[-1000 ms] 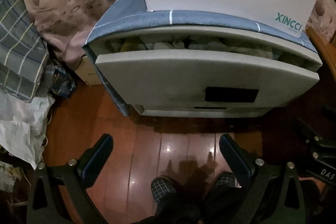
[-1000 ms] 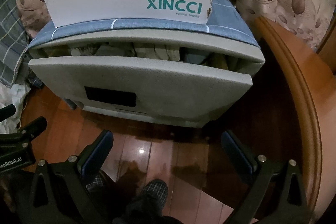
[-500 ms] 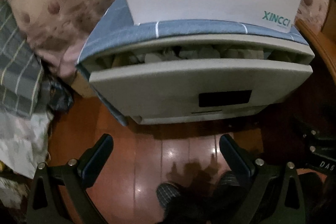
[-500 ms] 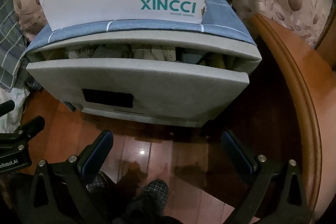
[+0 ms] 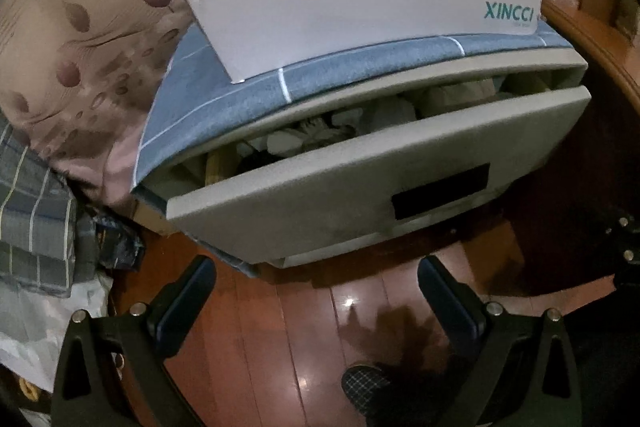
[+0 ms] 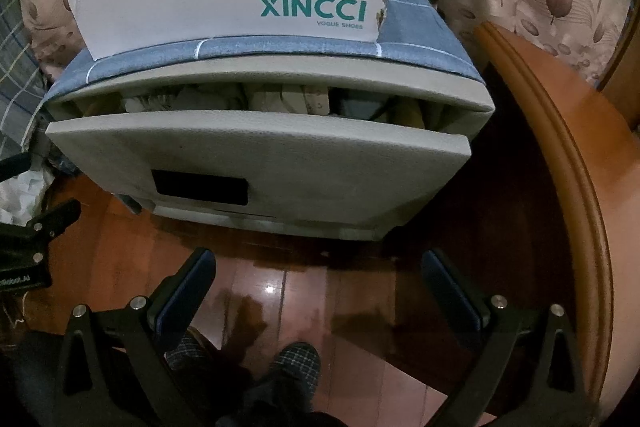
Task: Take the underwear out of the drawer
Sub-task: 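Hook the drawer front with the left tool and pull it open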
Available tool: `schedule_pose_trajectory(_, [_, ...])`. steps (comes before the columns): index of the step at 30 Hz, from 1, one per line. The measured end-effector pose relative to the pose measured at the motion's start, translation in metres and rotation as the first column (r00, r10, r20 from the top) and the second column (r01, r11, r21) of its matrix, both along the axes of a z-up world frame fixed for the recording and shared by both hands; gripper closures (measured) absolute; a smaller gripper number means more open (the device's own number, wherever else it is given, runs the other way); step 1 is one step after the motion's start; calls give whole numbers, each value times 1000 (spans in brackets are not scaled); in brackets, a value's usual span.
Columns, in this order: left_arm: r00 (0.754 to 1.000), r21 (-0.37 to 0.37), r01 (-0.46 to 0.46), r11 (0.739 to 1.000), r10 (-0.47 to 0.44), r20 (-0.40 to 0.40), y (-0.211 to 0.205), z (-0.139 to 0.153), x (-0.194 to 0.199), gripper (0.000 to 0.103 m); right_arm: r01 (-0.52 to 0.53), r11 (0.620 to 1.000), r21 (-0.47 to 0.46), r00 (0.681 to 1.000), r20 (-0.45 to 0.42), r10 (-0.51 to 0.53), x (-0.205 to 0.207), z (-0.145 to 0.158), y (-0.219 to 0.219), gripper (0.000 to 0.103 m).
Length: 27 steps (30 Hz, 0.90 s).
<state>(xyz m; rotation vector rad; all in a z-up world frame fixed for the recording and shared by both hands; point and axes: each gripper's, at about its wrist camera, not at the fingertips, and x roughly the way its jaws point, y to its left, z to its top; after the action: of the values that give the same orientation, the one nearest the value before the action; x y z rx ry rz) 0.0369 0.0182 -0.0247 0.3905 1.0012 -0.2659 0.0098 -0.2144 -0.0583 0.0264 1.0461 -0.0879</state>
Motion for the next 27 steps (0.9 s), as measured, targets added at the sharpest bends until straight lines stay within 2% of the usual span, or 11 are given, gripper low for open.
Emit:
schedule_pose_trajectory(8, [980,75,183,980,-188,62,-16,-1,2,0,22,1000,-2,1000,-6,-22,1,-2,-5,1])
schedule_pose_trajectory(20, [951,115,295,949,-303,65,-35,-14,15,0,24,1000,-20,1000,-12,-24,1,-4,-5,1])
schedule_pose_trajectory(24, [930,131,354,926,-363,58,-42,-19,17,0,23,999,-26,1000,-13,-23,0,-4,-5,1])
schedule_pose_trajectory(27, [917,112,392,913,-397,30,-46,-24,20,0,25,999,-28,1000,-11,-26,0,-4,-5,1])
